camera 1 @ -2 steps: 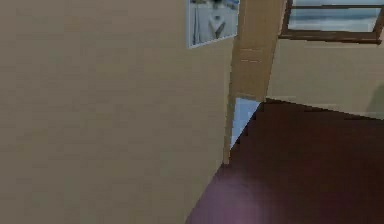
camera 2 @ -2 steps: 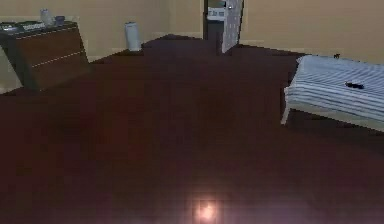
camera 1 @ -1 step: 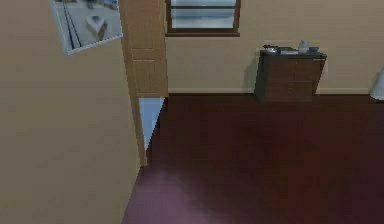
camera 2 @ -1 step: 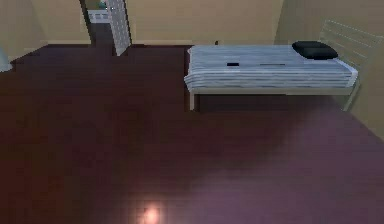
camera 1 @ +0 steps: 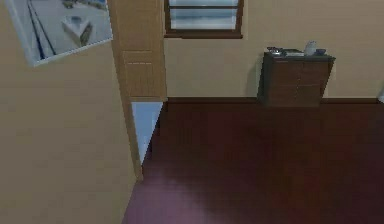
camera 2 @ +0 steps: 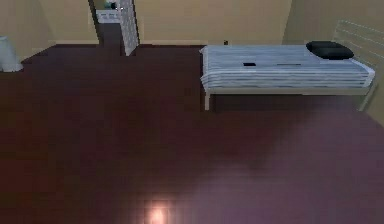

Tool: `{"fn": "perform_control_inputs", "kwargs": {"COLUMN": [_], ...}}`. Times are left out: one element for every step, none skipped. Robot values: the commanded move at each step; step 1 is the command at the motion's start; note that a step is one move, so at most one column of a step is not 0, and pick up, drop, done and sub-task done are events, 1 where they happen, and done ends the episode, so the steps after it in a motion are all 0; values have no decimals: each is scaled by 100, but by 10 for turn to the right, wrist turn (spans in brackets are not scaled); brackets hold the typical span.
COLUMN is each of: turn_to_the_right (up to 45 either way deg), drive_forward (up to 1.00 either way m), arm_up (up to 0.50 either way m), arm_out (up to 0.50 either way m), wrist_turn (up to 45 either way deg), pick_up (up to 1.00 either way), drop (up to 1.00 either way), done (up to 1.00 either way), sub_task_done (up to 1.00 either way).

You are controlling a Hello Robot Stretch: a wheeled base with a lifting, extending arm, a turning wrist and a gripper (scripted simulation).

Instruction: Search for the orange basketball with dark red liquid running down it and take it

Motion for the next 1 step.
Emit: {"fn": "perform_control_inputs", "kwargs": {"turn_to_the_right": [450], "drive_forward": [0], "arm_up": [0], "arm_out": [0], "wrist_turn": [0], "pick_up": [0], "drop": [0], "done": [0], "sub_task_done": [0]}}
